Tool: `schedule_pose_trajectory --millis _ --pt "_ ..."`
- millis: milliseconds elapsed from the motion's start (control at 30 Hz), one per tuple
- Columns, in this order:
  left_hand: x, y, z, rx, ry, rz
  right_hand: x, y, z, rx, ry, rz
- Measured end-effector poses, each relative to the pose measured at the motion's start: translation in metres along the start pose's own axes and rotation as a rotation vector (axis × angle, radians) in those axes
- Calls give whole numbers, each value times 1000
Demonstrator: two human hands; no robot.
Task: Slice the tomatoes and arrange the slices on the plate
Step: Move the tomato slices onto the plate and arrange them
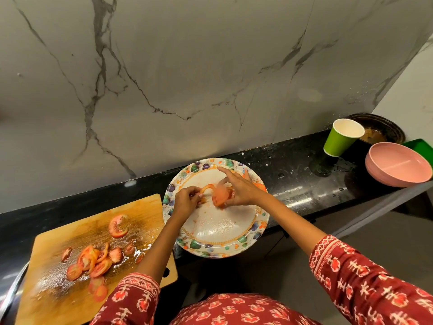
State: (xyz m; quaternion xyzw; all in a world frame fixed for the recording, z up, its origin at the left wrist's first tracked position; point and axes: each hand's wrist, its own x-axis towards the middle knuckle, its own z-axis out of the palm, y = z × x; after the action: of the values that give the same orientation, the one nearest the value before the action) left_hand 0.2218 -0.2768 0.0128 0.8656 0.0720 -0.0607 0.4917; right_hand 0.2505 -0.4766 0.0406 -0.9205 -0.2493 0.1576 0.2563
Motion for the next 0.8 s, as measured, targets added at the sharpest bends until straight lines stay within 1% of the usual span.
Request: schedule_pose_trajectory --millis 200,267,433,500,633,700,800 --pt "-3 3 0 -190 -33 -137 -3 -5 3 -59 -8 14" --pt "-3 5 1 -231 -47 -156 -3 -6 4 -52 -5 11" --pt "-4 7 1 -228 -38 -134 -3 -5 3 -52 25 4" --pt "-5 9 -1 -218 -38 -90 -4 -3 3 -59 26 6" --pt "-7 17 -4 -343 -100 -46 -4 -2 2 -61 23 12" --pt "-7 19 -3 -308 -145 -37 -4 -1 2 -55 24 15" --pt "-6 18 3 -83 -154 -20 -4 -1 2 -56 28 15"
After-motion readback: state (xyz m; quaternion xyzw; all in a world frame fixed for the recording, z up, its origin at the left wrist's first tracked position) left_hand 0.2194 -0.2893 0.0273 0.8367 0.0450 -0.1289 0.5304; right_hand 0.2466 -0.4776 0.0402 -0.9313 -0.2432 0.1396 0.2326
